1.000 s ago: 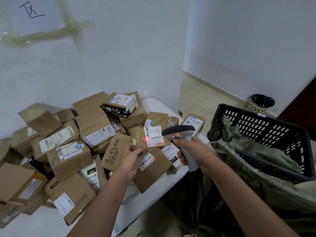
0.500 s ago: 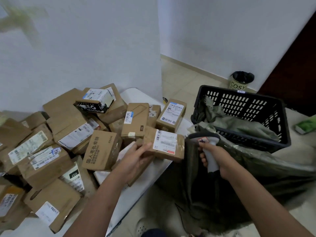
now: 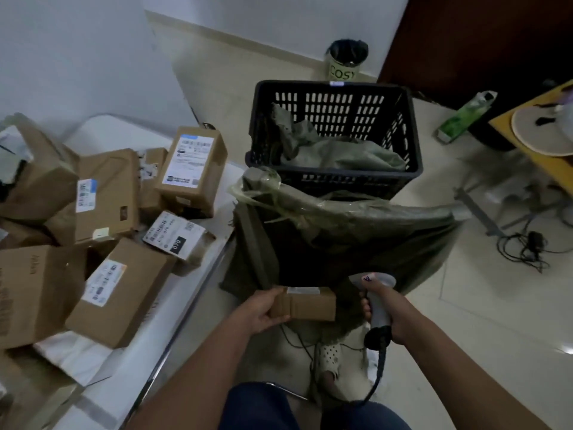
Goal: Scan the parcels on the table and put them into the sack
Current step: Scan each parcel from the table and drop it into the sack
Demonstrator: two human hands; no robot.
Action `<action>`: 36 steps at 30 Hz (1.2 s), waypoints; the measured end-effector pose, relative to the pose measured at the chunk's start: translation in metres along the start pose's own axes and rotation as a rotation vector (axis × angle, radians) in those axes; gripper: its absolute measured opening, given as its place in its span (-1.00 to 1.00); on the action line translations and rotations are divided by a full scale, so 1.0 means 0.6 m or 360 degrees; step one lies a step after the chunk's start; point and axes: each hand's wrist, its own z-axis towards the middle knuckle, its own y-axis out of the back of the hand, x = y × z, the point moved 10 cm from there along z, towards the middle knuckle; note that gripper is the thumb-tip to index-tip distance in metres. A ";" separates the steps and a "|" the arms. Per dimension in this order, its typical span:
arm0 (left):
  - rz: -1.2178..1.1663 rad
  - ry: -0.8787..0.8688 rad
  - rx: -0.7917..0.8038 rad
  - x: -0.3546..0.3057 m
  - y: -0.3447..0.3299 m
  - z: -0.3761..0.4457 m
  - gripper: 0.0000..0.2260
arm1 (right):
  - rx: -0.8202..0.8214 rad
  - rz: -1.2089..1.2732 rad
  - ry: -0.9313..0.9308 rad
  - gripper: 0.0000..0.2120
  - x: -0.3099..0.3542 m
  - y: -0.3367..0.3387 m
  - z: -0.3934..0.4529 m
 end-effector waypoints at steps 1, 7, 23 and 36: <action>-0.0011 0.0012 -0.0019 0.000 -0.015 0.016 -0.67 | -0.0008 0.0015 -0.0001 -0.69 0.002 0.010 0.004; -0.0126 -0.0028 0.0005 -0.026 -0.118 0.072 -0.56 | 0.0011 0.0066 0.0007 -0.72 0.018 0.047 0.020; 0.0157 -0.0285 -0.0115 -0.064 0.028 0.007 -0.70 | 0.0255 -0.0091 0.0158 -0.72 0.060 -0.099 -0.031; 0.0437 -0.1089 -0.0536 -0.140 0.323 -0.241 -0.87 | 0.0782 -0.0722 0.0556 -0.77 0.061 -0.499 -0.205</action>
